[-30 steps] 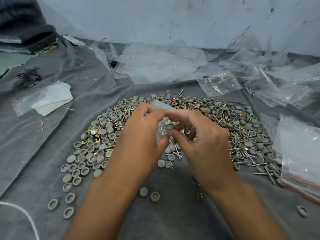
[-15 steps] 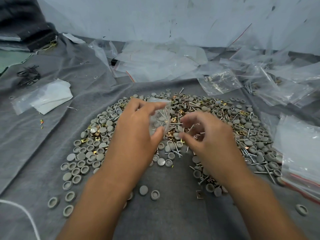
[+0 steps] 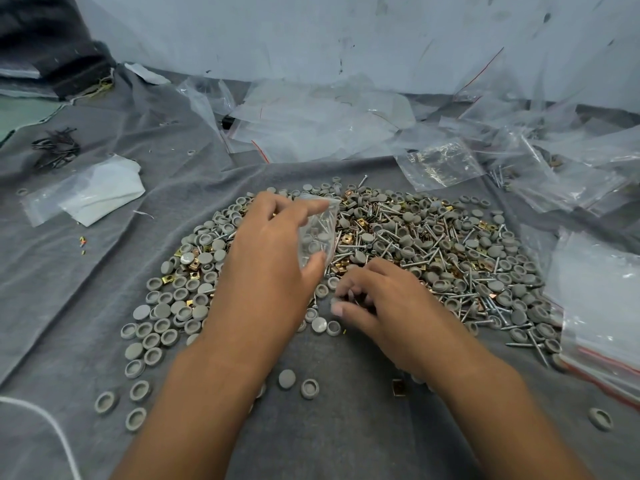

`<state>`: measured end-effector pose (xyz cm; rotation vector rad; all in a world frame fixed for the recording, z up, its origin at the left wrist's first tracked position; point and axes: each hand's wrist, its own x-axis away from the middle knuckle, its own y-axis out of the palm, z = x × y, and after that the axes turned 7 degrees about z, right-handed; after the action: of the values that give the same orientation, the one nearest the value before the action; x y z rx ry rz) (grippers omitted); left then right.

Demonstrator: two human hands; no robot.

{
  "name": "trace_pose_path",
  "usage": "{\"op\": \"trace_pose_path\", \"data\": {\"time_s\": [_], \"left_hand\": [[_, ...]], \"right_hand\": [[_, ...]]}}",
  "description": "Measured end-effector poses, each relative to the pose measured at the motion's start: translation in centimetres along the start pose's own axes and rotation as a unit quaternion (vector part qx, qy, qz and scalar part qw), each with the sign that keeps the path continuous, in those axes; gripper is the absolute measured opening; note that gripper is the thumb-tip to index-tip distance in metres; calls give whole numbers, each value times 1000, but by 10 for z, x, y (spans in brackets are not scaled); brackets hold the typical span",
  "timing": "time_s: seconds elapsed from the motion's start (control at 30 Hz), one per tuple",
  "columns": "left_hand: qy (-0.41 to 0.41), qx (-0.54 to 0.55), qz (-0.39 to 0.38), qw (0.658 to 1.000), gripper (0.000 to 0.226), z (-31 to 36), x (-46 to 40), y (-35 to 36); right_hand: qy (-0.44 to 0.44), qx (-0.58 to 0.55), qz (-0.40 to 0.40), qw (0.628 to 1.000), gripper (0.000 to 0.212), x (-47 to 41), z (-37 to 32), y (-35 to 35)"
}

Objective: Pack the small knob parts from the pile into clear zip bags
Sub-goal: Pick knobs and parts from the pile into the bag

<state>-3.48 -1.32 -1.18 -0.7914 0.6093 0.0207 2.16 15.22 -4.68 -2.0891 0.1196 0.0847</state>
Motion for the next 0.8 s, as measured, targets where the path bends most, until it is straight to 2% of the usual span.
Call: {"op": "trace_pose_path", "data": {"time_s": [0.13, 0.27, 0.37, 0.43, 0.5, 0.6, 0.67, 0.73, 0.8], "left_hand": [[4, 0, 2, 1000, 57, 0, 0, 1], [8, 8, -4, 1000, 58, 0, 0, 1], [18, 6, -6, 1000, 57, 0, 1, 2], [23, 6, -7, 1000, 57, 0, 1, 2], [29, 8, -13, 999, 58, 2, 1, 3], [39, 20, -18, 999, 56, 5, 3, 6], [43, 15, -15, 999, 55, 6, 4, 6], [42, 11, -18, 999, 53, 6, 4, 6], [36, 7, -23, 999, 54, 5, 3, 5]], "right_hand": [[-7, 24, 45, 999, 12, -1, -6, 7], [5, -48, 90, 995, 4, -4, -3, 5], [-11, -162, 216, 963, 5, -5, -6, -7], [-67, -177, 289, 938, 9, -4, -14, -14], [-123, -161, 327, 923, 12, -4, -21, -15], [-150, -101, 322, 929, 17, -3, -24, -8], [-137, -63, 310, 939, 24, -3, -22, -4], [-121, -86, 306, 941, 28, -3, -21, -5], [-115, -115, 314, 935, 24, -3, -19, -9]]}}
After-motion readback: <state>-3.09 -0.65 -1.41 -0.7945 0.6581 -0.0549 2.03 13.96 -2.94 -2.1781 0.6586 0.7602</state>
